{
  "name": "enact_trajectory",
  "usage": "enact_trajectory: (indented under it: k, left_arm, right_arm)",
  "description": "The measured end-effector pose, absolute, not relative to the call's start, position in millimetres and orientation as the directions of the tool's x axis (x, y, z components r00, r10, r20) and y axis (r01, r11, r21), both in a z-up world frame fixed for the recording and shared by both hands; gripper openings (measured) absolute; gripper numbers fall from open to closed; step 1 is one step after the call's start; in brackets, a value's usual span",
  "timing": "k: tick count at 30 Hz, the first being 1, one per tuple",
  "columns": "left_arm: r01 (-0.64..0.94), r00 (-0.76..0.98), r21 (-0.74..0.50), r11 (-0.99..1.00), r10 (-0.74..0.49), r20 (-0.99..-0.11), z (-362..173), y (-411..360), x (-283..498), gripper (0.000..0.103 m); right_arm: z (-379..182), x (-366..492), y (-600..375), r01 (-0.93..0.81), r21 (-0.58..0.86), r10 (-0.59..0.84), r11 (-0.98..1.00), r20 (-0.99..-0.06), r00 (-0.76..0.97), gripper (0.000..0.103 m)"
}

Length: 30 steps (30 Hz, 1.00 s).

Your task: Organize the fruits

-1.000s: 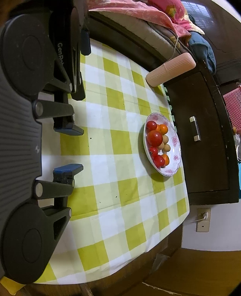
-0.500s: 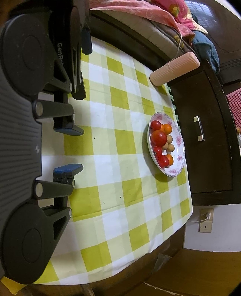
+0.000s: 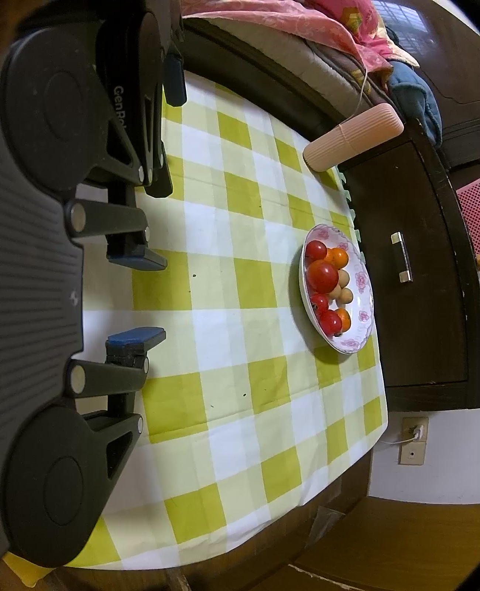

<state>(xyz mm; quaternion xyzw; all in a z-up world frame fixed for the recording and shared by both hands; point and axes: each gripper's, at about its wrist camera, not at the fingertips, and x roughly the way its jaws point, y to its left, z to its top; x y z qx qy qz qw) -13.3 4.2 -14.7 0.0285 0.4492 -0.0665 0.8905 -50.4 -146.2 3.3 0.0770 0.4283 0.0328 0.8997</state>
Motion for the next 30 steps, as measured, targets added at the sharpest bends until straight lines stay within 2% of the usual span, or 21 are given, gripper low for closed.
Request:
enact_trajectory:
  k: [30]
  left_arm:
    - [0.146, 0.580, -0.004, 0.989, -0.088, -0.810, -16.2, 4.0, -16.1, 0.101]
  right_arm:
    - [-0.1, -53.0, -145.0, 0.012, 0.165, 0.122, 0.986, -0.775, 0.620, 0.032]
